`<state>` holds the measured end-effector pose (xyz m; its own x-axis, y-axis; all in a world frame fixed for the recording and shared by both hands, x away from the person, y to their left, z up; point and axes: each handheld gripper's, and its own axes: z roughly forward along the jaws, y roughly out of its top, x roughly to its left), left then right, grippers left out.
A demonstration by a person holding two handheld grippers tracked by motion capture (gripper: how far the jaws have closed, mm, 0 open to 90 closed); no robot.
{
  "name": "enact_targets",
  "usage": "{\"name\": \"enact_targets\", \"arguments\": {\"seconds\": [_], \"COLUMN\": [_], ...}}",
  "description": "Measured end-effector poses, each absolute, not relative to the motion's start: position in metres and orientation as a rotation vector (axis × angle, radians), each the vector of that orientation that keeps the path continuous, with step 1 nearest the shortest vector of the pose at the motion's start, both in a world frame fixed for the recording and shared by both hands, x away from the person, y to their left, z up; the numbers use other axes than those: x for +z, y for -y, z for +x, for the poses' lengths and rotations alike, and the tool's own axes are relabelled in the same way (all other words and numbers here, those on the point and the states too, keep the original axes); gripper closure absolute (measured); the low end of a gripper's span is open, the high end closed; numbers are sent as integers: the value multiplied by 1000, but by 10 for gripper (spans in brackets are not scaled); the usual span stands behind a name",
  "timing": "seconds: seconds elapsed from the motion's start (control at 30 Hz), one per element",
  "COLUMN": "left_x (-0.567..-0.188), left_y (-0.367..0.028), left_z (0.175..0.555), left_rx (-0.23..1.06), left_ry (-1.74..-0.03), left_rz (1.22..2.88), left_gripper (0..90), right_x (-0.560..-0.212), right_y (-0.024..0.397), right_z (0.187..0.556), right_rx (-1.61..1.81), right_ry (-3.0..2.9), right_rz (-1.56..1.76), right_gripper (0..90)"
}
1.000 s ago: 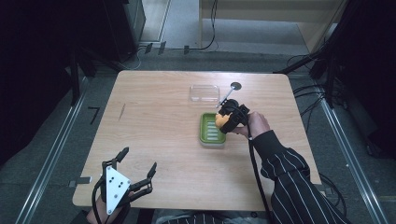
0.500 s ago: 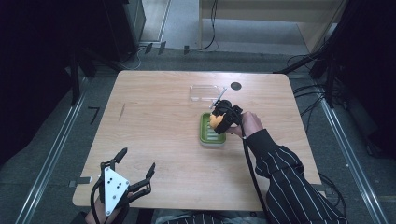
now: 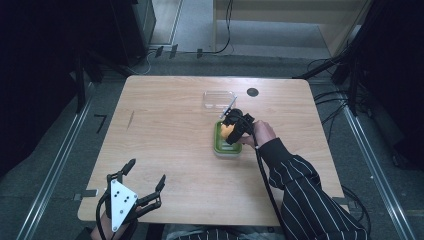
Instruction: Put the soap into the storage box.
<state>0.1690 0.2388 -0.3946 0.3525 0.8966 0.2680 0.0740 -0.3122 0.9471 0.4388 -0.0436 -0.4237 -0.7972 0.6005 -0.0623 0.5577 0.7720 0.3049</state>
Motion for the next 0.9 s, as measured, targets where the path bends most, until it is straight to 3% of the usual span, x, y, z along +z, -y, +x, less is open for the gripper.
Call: {"name": "enact_targets", "arguments": {"seconds": [0.9], "left_x": [-395], "left_y": [-239], "left_z": [168], "left_rx": [1091], "left_ry": [-882], "left_rz": [1666], "left_gripper": [130], "right_x": [-445], "right_y": [31], "right_z": [441], "right_rx": [371], "right_ry": [-2814], "right_rz": [880], "right_gripper": [398]}}
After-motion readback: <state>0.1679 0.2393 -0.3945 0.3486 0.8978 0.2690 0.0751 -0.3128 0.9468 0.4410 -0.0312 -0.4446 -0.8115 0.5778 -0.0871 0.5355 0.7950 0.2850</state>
